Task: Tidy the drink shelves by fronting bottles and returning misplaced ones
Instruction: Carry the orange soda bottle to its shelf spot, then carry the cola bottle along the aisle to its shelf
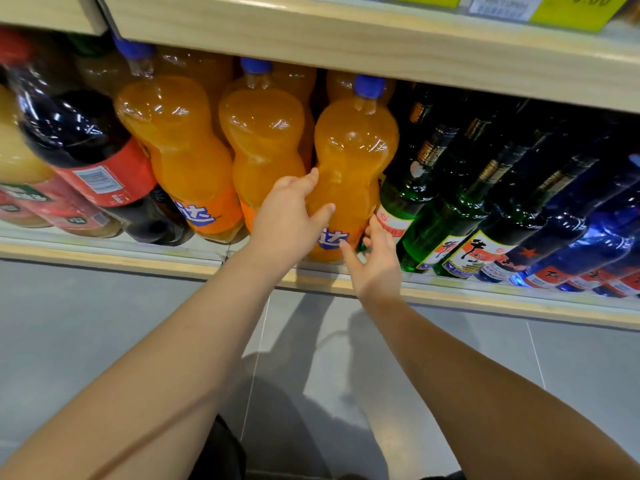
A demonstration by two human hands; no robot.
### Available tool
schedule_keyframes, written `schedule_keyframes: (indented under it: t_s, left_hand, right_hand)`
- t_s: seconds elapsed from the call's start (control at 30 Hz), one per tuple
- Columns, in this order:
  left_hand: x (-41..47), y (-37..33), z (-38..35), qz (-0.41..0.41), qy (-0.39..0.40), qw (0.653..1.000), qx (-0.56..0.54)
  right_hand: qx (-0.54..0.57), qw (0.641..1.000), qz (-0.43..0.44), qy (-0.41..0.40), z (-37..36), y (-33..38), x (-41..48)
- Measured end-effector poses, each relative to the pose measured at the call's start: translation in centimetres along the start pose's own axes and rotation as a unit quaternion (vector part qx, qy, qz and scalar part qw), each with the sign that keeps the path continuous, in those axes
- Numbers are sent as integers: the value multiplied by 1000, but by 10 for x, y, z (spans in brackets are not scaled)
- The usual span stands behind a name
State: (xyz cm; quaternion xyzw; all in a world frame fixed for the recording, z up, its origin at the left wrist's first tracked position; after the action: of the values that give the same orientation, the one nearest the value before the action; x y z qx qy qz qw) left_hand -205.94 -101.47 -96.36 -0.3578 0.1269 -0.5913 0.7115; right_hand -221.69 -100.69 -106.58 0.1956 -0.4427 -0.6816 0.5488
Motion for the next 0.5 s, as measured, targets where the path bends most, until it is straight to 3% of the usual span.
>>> schedule_keyframes:
  t_s: [0.13, 0.3, 0.5]
  left_hand:
    - [-8, 9, 24, 8, 38, 999, -3]
    - [-17, 51, 76, 103, 19, 994, 24]
    - [-34, 142, 132, 242, -165, 955, -49]
  right_hand:
    - [0, 1000, 6, -5, 12, 5, -1]
    - [-8, 995, 60, 82, 4, 15, -8]
    - [-61, 989, 72, 110, -8, 30, -14]
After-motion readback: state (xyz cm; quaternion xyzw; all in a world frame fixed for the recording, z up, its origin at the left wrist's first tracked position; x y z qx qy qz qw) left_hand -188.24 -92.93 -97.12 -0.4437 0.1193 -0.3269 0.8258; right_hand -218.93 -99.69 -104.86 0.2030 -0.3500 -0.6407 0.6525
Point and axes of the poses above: each hand's wrist, its own x-axis towards the middle knuckle, its own z-axis out of the back of the hand, y = z × x, the point moved 7 cm from there along x, towards the middle knuckle, and after that the axes turned 15 degrees about -y, right-handed, at the moved point
